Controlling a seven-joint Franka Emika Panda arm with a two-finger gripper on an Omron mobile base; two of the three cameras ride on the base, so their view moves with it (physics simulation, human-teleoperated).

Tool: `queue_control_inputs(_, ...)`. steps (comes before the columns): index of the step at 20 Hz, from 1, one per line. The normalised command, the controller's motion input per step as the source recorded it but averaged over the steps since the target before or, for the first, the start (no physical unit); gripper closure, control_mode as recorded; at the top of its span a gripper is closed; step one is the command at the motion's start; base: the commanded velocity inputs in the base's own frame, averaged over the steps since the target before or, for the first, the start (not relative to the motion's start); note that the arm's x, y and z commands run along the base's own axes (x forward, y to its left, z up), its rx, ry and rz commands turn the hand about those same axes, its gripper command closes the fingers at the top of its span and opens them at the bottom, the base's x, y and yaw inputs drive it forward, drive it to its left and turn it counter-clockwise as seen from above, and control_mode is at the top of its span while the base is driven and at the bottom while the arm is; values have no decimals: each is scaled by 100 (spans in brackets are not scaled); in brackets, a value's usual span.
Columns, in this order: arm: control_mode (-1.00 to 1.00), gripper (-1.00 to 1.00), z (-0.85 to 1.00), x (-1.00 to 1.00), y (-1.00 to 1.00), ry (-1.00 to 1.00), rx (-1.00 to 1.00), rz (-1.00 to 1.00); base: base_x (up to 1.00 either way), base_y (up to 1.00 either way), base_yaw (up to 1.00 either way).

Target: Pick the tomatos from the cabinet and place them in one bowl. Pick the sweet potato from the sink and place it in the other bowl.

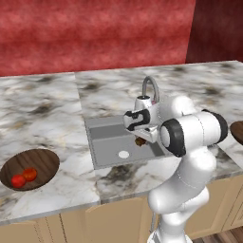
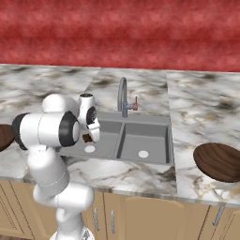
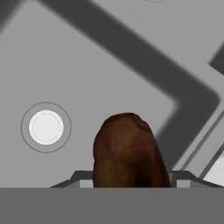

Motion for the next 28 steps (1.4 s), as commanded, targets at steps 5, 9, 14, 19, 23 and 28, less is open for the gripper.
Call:
queue_control_inputs(5,-100,100,24,-52,-20,1,0,-20,0,0,0)
queue_control_inputs(9,-100,100,11,-37,-26,2,0,-24,0,0,0)
queue_control_inputs(14,-100,100,14,-39,-27,11,0,-23,0,0,0)
queue_control_inputs(19,-100,100,14,-35,-12,3,0,-21,0,0,0)
queue_control_inputs(23,-100,100,39,-58,0,-20,0,-13,0,0,0)
queue_control_inputs(28,-100,100,30,-40,0,-24,0,-8,0,0,0)
